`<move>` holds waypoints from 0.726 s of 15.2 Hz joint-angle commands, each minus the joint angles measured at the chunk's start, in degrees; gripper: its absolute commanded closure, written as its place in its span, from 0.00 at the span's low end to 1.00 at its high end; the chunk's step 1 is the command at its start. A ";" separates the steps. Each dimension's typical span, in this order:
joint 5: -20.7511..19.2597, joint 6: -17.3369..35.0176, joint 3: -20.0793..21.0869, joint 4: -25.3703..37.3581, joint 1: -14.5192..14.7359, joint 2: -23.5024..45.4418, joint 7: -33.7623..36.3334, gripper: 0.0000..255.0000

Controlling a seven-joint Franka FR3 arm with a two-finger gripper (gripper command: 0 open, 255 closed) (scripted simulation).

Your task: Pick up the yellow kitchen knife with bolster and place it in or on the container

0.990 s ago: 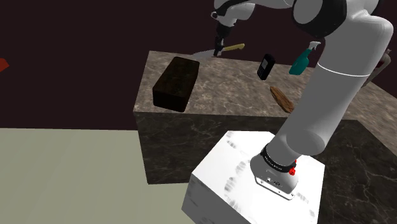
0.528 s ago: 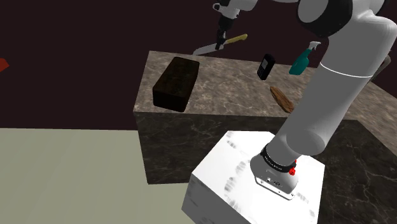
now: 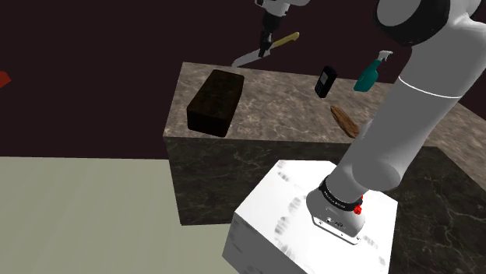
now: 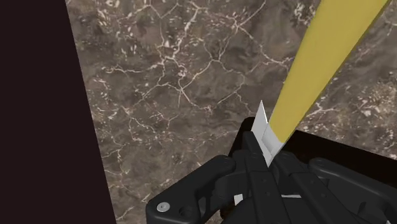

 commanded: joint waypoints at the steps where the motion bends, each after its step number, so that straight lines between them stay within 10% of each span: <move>1: -1.53 0.41 1.06 -1.98 1.77 -2.21 3.30 1.00; 11: -5.40 2.47 7.96 -7.62 9.05 -7.44 18.61 1.00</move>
